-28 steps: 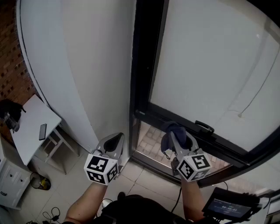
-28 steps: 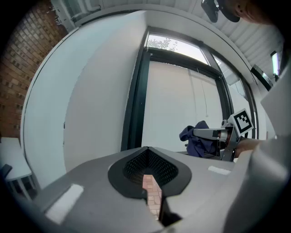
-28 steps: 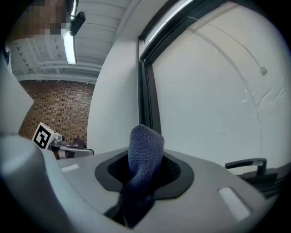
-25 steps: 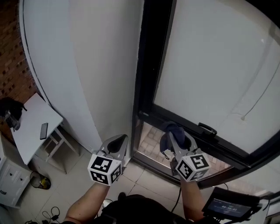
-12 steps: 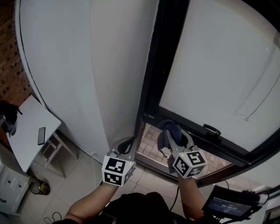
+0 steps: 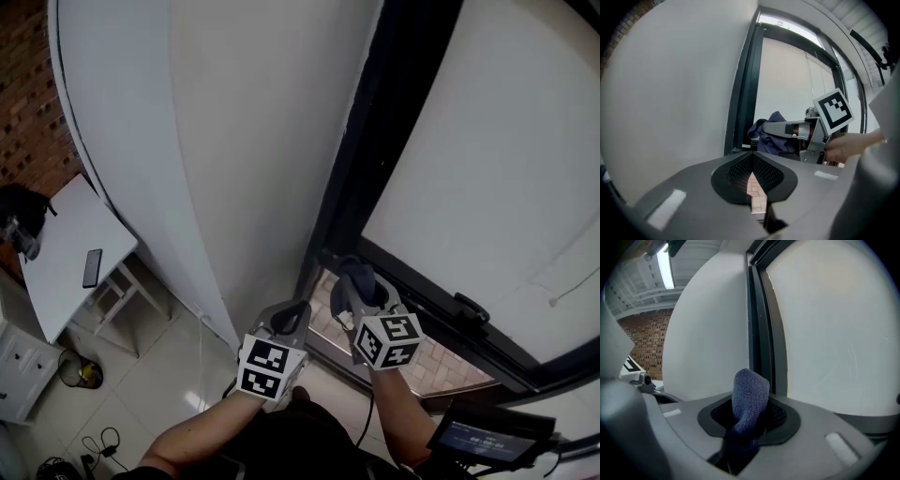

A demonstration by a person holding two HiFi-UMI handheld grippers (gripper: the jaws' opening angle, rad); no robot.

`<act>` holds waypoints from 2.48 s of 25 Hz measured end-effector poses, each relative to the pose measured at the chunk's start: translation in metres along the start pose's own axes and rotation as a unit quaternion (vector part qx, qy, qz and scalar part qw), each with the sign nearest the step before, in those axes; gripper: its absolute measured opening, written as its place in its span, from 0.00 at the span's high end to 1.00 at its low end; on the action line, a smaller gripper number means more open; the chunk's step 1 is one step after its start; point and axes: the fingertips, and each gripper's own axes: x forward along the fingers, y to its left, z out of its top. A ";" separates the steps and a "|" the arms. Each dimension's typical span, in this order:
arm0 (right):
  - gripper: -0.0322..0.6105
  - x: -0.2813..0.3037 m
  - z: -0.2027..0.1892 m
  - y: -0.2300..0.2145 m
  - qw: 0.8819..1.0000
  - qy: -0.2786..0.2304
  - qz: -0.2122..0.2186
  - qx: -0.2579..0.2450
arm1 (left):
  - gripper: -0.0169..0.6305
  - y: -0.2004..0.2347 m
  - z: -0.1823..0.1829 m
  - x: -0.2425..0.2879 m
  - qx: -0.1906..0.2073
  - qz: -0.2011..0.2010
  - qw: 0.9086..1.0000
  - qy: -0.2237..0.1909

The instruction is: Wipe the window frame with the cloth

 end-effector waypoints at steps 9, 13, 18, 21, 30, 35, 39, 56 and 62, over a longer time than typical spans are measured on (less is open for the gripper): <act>0.75 0.054 -0.033 -0.016 0.999 0.038 0.013 -0.025 | 0.98 0.006 -0.015 0.036 0.002 0.023 0.999 0.034; 0.75 0.060 -0.038 -0.020 0.999 0.044 0.012 -0.027 | 0.98 0.011 -0.017 0.041 -0.002 0.024 0.999 0.035; 0.75 0.058 -0.028 -0.021 0.999 0.037 0.005 -0.033 | 0.98 0.014 -0.011 0.044 0.003 0.032 0.999 0.040; 0.75 0.052 -0.010 -0.022 0.999 0.026 0.000 -0.031 | 0.98 0.010 -0.003 0.043 0.004 0.028 0.999 0.034; 0.75 0.035 0.055 -0.016 0.999 -0.020 0.010 -0.047 | 0.98 0.002 0.049 0.036 0.010 0.006 1.000 -0.008; 0.75 0.028 0.091 -0.009 0.997 -0.047 0.018 -0.066 | 0.98 0.008 0.085 0.033 0.009 0.009 0.999 -0.040; 0.75 0.022 0.118 -0.008 0.995 -0.064 0.019 -0.075 | 0.98 0.006 0.104 0.031 0.020 0.011 0.999 -0.048; 0.75 0.009 0.225 -0.004 0.984 -0.135 0.035 -0.113 | 0.99 0.008 0.211 0.030 0.050 0.014 0.993 -0.108; 0.75 0.003 0.255 -0.004 0.981 -0.153 0.041 -0.116 | 0.98 0.002 0.241 0.032 0.041 -0.005 0.991 -0.126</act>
